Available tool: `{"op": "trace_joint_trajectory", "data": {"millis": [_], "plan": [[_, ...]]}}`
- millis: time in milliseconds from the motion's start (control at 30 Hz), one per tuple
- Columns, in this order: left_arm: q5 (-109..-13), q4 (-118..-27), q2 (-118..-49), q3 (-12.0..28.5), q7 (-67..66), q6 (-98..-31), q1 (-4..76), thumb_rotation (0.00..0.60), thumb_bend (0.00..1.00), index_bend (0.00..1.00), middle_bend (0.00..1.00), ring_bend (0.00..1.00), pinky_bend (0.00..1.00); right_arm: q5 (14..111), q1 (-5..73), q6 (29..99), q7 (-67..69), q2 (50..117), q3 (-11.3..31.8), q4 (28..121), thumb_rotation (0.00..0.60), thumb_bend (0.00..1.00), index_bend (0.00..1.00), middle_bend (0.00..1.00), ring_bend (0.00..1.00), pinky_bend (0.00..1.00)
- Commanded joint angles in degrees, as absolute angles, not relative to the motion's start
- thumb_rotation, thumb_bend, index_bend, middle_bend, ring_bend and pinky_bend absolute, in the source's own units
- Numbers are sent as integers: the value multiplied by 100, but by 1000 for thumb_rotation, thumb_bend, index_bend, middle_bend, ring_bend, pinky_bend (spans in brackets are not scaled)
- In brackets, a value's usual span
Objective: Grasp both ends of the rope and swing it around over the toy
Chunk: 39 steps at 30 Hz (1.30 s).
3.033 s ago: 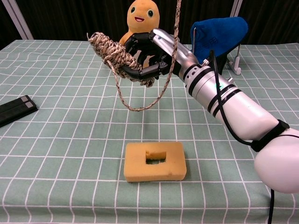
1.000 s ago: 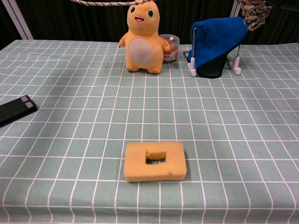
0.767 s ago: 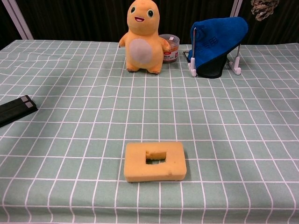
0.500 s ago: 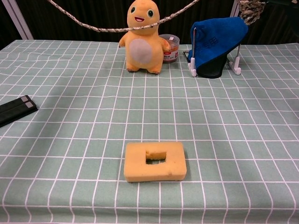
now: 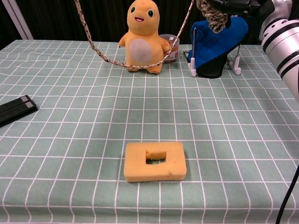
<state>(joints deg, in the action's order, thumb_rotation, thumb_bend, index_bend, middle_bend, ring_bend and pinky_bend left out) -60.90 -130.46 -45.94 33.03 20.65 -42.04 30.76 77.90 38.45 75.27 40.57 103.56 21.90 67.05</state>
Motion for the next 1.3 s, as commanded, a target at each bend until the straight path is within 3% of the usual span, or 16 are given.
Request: {"op": "trace_joint_trajectory", "data": {"millis": [33,167,333,467,667,900,1300], "plan": [[-5696,-13271,-4491,3385,1776,-4000,3719,600,562,762,758,681,708,7840,3992,7395,3668,10506,2089,6608,600,720,788,628,607,823],[-4729,-13273,-4645,3304,1009,-3872,4927,600,562,763,758,680,708,8043,4080,7364,3411,10656,1878,6590,600,724,788,628,607,823],[-3030,-12991,-5361,3007,-7,-4641,6532,600,562,761,756,680,712,8126,4131,7318,3280,10744,1790,6632,600,733,788,629,607,823],[-1824,-12680,-5854,3064,-407,-5320,7509,600,564,761,756,680,712,8109,4213,7164,3233,10693,1822,6653,600,749,788,629,607,823],[-801,-12067,-6430,3177,-840,-5943,8398,600,564,760,756,680,712,8167,4310,6973,3218,10606,1779,6733,600,749,788,629,607,823],[-286,-11279,-6666,3308,-1041,-6080,8683,600,565,761,756,680,712,8488,4339,6872,3374,10470,1465,6869,600,734,788,629,607,823],[-87,-10705,-6150,3248,-732,-5672,7722,600,564,761,757,680,711,9180,4016,7497,4310,10006,936,7220,600,741,788,629,607,823]]}}
